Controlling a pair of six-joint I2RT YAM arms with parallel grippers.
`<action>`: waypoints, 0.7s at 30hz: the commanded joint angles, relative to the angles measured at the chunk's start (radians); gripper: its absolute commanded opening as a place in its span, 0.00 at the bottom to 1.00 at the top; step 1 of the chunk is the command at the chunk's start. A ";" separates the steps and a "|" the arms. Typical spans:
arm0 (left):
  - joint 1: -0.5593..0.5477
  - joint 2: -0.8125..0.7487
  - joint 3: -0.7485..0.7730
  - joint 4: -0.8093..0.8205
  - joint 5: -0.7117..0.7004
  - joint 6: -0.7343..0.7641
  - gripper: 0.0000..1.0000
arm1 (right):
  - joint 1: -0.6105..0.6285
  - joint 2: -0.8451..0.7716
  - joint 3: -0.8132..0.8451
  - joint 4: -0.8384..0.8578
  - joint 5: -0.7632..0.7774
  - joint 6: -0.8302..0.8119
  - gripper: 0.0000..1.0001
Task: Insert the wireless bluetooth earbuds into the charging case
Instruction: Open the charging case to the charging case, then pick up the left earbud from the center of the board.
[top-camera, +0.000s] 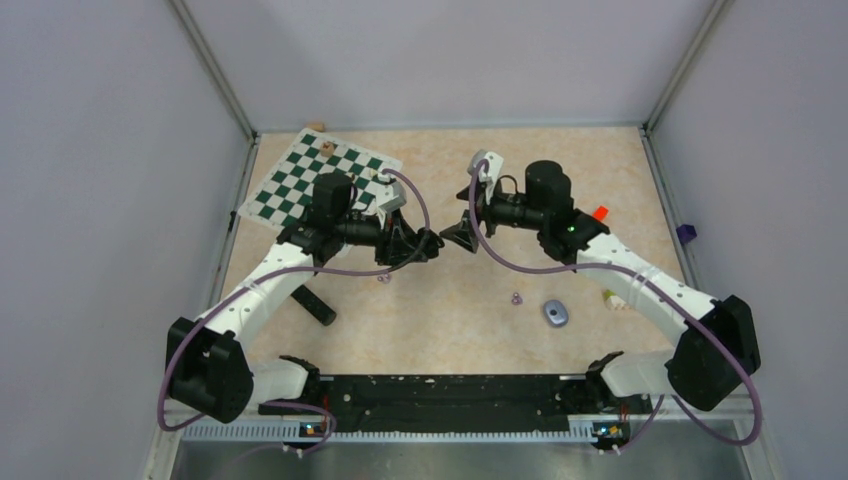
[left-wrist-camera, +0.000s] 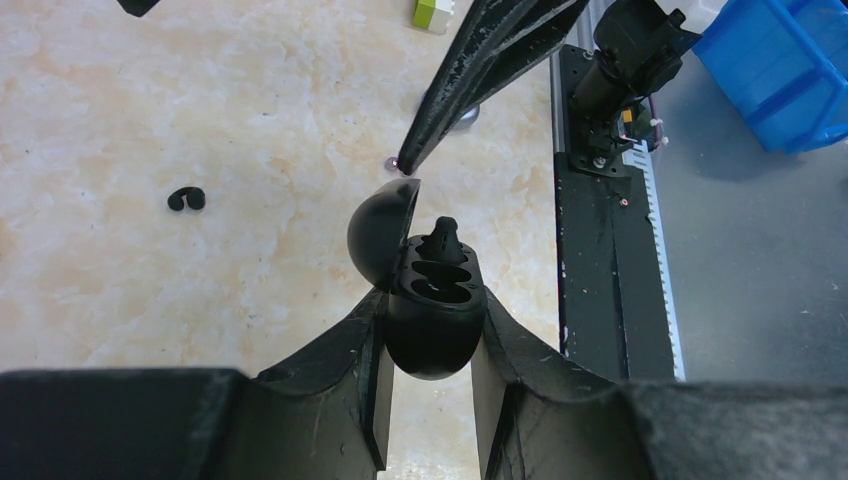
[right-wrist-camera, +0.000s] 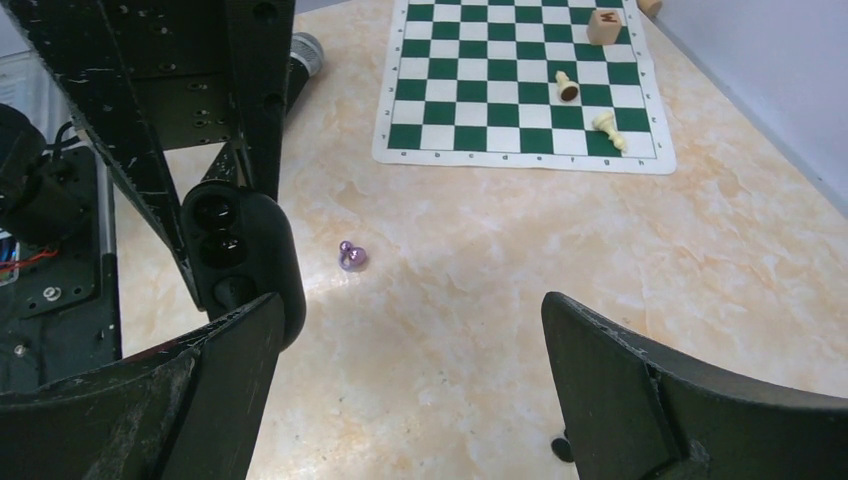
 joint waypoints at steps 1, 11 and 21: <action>-0.006 -0.004 0.003 0.031 0.030 0.009 0.00 | -0.014 -0.035 0.063 0.015 0.061 0.003 0.99; -0.006 -0.025 0.006 0.009 0.013 0.037 0.00 | -0.172 0.055 0.146 -0.056 0.105 0.226 0.98; -0.006 -0.029 0.006 0.004 0.013 0.043 0.00 | -0.419 0.355 0.221 -0.078 -0.137 0.389 0.75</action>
